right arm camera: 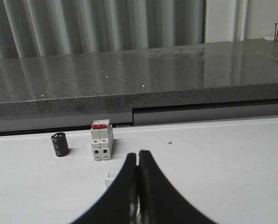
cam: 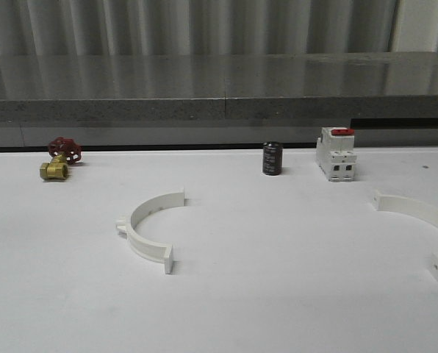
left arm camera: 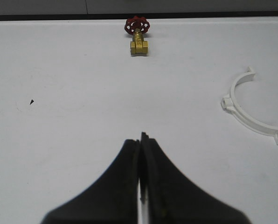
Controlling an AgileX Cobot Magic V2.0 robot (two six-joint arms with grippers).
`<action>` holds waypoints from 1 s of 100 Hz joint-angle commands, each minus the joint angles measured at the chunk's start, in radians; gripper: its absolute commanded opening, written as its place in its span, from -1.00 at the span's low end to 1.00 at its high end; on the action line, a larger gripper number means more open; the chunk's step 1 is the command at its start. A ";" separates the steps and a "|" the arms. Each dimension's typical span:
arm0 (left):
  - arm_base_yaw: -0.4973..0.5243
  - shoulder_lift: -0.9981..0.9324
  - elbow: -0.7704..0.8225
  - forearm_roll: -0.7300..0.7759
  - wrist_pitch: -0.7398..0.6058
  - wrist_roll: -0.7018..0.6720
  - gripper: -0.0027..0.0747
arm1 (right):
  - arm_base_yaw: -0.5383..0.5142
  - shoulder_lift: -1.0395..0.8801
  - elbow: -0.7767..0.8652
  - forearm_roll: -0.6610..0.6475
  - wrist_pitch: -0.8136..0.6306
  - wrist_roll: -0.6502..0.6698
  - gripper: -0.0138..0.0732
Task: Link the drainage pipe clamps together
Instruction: 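Move the right gripper above the other white clamp half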
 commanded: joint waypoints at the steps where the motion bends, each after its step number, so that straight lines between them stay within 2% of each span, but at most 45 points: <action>1: 0.003 0.001 -0.024 -0.013 -0.068 0.001 -0.99 | -0.004 0.102 -0.114 -0.007 0.006 -0.009 -0.84; 24: 0.003 0.001 -0.024 -0.013 -0.068 0.001 -0.99 | -0.004 0.429 -0.428 -0.007 0.411 -0.013 -0.84; 34: 0.003 0.001 -0.024 -0.013 -0.068 0.001 -0.99 | -0.004 0.577 -0.545 -0.007 0.514 -0.013 -0.84; 51: 0.003 0.001 -0.024 -0.013 -0.068 0.001 -0.99 | -0.004 0.769 -0.658 -0.006 0.523 -0.013 -0.84; 72: 0.003 0.001 -0.024 -0.013 -0.068 0.001 -0.99 | -0.004 0.916 -0.663 -0.006 0.494 -0.013 -0.81; 79: 0.003 0.001 -0.024 -0.013 -0.068 0.001 -0.99 | -0.004 0.942 -0.663 -0.006 0.512 -0.013 -0.66; 100: 0.003 0.001 -0.024 -0.013 -0.068 0.001 -0.99 | -0.004 0.968 -0.663 -0.006 0.513 -0.013 0.26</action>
